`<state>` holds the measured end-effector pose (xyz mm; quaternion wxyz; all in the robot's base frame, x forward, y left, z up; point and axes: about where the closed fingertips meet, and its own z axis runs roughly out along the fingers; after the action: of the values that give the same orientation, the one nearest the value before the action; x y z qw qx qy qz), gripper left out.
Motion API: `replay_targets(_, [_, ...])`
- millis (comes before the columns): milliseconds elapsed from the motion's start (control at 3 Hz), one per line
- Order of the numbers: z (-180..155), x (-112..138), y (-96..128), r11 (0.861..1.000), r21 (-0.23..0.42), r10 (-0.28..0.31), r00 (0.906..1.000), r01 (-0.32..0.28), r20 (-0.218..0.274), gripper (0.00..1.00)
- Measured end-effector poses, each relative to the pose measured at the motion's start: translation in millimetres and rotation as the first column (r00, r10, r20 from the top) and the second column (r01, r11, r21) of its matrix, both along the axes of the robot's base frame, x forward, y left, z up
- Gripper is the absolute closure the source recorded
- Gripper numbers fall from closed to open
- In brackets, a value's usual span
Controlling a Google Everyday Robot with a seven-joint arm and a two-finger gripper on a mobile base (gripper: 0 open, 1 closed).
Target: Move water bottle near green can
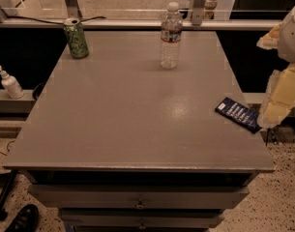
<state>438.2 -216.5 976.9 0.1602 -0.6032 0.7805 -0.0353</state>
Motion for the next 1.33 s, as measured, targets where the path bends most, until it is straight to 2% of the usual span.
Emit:
replay_targets(333, [0,0,0,1.000,0.000,0.000,1.0000,0.000,0.000,0.00])
replay_targets(667, [7,16,-2,0.998,0.062,0.003,0.9996,-0.005,0.028,0.00])
replay_targets(1000, [9,66,2,0.989,0.148,-0.015,0.9964,0.003,0.084,0.00])
replay_targets(1333, [3,138,9,0.970,0.243,-0.060,0.9886,0.025,0.138,0.00])
